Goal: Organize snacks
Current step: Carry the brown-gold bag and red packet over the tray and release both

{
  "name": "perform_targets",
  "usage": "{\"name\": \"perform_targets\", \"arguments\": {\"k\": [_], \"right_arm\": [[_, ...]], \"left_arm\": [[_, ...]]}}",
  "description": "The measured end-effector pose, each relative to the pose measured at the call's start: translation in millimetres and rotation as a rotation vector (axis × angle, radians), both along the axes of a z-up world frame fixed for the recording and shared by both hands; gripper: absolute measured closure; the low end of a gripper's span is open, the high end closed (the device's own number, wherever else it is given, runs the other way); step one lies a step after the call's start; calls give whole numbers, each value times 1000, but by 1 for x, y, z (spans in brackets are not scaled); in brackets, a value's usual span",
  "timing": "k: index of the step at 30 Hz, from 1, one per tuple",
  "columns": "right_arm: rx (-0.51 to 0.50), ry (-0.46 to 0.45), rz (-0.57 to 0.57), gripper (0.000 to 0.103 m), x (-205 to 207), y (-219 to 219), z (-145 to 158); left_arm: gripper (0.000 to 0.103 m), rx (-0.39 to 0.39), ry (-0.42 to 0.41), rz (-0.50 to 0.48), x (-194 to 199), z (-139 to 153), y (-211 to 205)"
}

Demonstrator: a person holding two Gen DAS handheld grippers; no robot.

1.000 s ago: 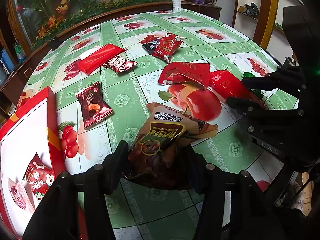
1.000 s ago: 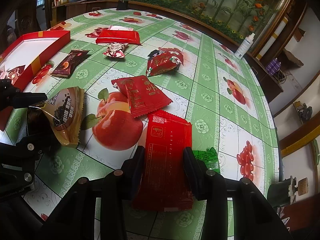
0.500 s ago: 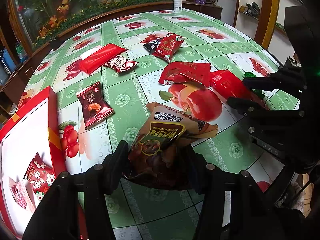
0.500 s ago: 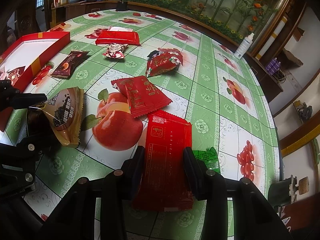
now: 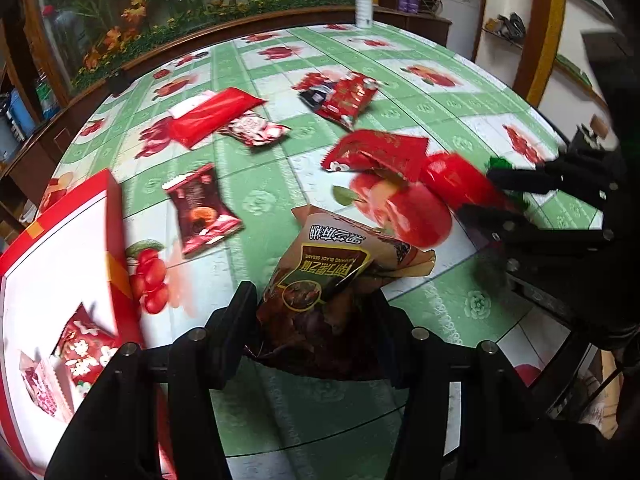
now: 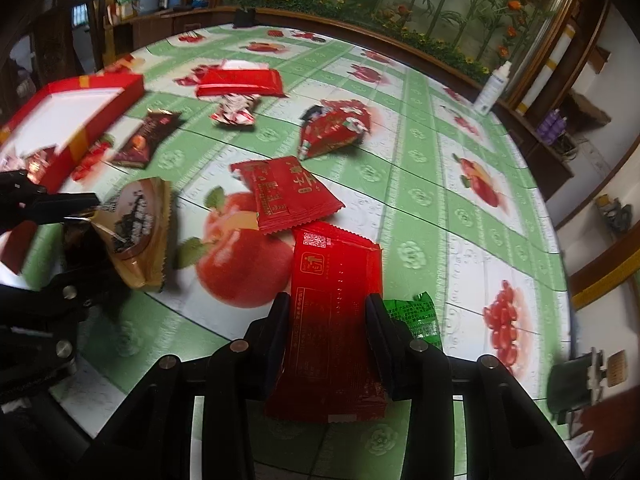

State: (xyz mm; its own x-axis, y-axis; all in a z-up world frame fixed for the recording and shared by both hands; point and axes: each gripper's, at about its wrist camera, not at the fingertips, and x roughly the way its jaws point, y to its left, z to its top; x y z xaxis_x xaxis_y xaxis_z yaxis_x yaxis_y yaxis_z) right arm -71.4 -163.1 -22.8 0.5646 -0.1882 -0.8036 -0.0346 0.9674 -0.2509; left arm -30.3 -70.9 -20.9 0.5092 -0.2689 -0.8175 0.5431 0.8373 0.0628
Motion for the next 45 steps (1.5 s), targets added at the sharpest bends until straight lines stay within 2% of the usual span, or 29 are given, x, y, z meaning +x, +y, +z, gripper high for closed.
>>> {"name": "perform_targets", "arguments": {"k": [5, 9, 12, 18, 26, 27, 29, 30, 31, 32, 34, 37, 41, 45], "right_arm": [[166, 4, 49, 65, 0, 1, 13], [231, -8, 97, 66, 2, 14, 23], [284, -17, 133, 66, 6, 28, 32], [450, -1, 266, 66, 22, 75, 51], [589, 24, 411, 65, 61, 162, 55], [606, 25, 426, 63, 64, 171, 55], [666, 26, 450, 62, 69, 184, 55], [708, 24, 471, 62, 69, 186, 56], [744, 18, 490, 57, 69, 187, 58], [762, 4, 492, 49, 69, 186, 60], [752, -40, 470, 43, 66, 175, 64], [683, -106, 389, 43, 66, 142, 66], [643, -169, 199, 43, 60, 65, 58], [598, -201, 17, 40, 48, -6, 48]], "left_arm": [[50, -45, -44, 63, 2, 26, 29], [50, -86, -120, 118, -4, 55, 63], [50, -86, -177, 186, -5, 68, 94], [50, -45, -186, 365, 7, 62, 162], [49, -15, -167, 475, 3, 45, 209], [48, -16, -171, 483, 1, 47, 213], [35, -18, -195, 508, -5, 51, 221], [32, -18, -213, 522, -8, 54, 225], [29, -18, -223, 529, -9, 55, 228], [29, -19, -229, 536, -11, 57, 232], [29, -21, -228, 552, -12, 57, 239], [29, -27, -210, 551, -11, 55, 237], [29, -31, -196, 488, -10, 53, 214], [29, -7, -219, 439, -10, 59, 191]]}}
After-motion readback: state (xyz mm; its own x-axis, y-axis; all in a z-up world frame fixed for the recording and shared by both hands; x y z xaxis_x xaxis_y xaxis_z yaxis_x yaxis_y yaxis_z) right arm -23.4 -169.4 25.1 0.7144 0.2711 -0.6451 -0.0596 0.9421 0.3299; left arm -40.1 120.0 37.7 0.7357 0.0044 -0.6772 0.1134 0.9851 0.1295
